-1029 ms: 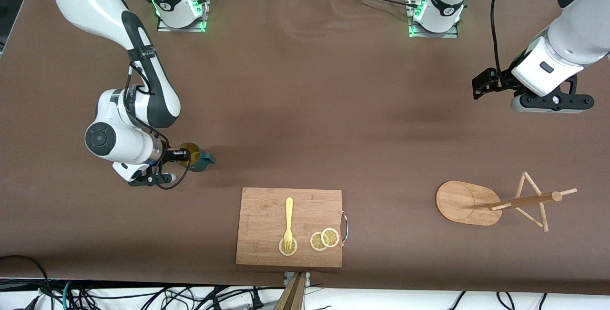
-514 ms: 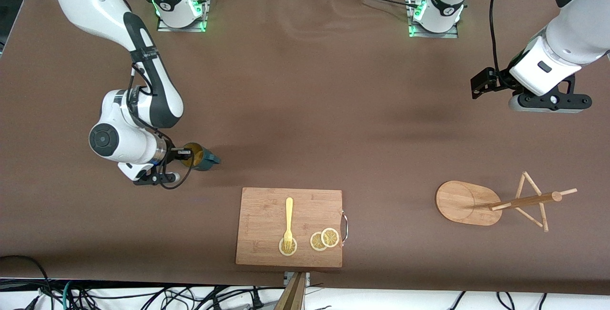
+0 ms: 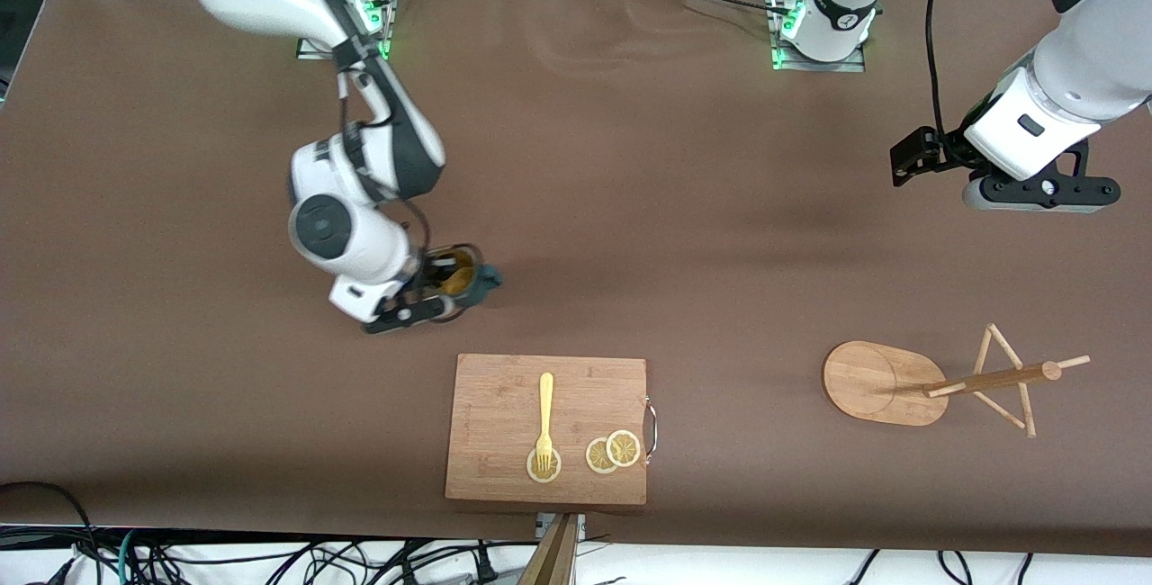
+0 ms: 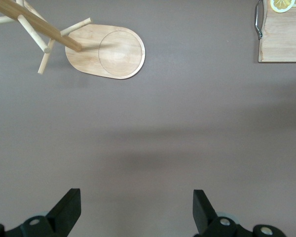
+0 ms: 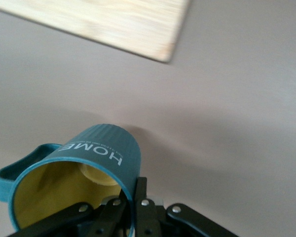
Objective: Pass cup and hang on rack
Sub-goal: 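Carry the mug with the right gripper toward the table's middle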
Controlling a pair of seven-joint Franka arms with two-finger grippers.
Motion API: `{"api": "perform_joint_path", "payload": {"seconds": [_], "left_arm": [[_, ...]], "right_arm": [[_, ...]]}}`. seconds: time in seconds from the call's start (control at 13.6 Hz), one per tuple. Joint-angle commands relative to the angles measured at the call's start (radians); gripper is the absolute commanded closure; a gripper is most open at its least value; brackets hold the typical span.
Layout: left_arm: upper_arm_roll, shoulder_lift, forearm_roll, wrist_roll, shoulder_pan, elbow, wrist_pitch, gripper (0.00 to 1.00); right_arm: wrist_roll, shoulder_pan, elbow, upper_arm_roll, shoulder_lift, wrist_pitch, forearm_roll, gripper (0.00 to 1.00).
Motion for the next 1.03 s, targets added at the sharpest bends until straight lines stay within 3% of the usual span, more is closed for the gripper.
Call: {"api": "perform_joint_path", "payload": {"seconds": [0.0,0.44,0.59,0.96], "left_arm": [[0.004,0.002,-0.02,0.015,0.002,0.018,-0.027,0.0],[0.002,0.002,-0.019,0.015,-0.001,0.02,-0.037,0.0],[0.002,0.002,-0.019,0.015,-0.001,0.02,-0.038,0.0],[0.002,0.002,-0.019,0.016,-0.001,0.02,-0.038,0.0]], "right_arm": [[0.138,0.102,0.136,-0.007,0.052,-0.097,-0.028,1.0],[0.545,0.346,0.432,-0.007,0.281,-0.106,-0.028,1.0],[0.599,0.405,0.466,-0.01,0.325,-0.097,-0.03,1.0],[0.667,0.455,0.471,-0.008,0.332,-0.057,-0.03,1.0]]}}
